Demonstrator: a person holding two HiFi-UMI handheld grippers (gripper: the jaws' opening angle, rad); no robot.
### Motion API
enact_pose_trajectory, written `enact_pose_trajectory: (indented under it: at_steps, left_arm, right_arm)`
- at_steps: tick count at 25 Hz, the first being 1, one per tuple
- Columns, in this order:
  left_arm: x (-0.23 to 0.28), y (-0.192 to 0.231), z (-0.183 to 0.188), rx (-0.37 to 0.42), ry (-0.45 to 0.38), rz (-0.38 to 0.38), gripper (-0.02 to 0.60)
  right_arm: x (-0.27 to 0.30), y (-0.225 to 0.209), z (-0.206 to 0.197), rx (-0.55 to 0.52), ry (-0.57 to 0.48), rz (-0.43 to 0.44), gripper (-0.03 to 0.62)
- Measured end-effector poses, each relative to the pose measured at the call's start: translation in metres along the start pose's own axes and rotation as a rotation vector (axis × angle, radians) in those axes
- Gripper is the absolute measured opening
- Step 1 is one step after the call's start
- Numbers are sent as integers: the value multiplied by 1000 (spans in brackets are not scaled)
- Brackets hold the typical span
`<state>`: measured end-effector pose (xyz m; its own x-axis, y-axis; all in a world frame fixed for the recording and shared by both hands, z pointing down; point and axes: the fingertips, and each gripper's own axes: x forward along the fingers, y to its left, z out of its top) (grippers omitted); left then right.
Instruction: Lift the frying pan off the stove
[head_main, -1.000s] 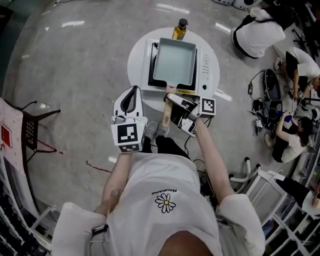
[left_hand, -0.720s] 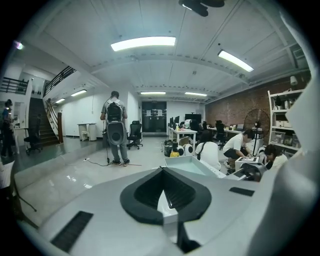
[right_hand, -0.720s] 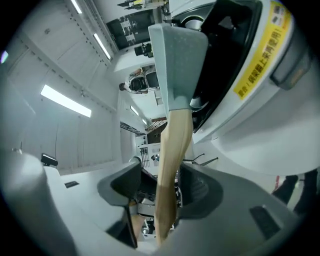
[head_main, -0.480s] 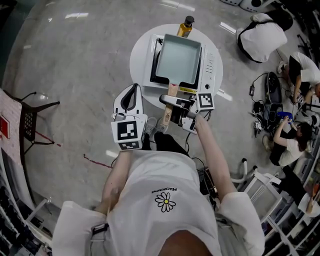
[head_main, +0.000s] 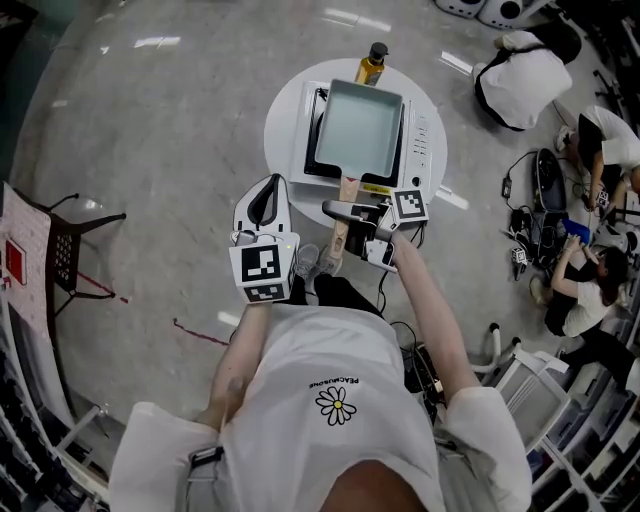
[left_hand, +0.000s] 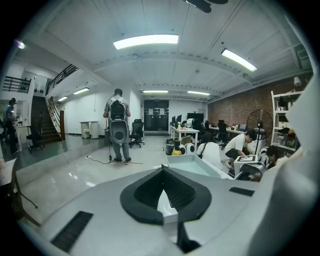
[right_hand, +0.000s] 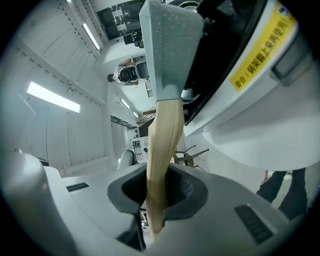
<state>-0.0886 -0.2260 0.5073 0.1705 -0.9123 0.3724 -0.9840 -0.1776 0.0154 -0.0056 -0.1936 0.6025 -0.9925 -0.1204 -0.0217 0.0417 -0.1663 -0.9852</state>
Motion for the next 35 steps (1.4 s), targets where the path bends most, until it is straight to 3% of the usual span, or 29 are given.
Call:
enact_pose_trajectory:
  at_steps: [15,28,35]
  left_arm:
    - [8,4,-6,-10,28,-17,-2]
    - [4,2,18,1,-41,-47,-2]
    - [8,1,39,12,-70,-56,-2]
  right_arm:
    - [1,6,0,-38,24,-30,54]
    - [-2,34,1,-8,3,-51,52]
    - [-3,59,12,-72,-2,-62,52]
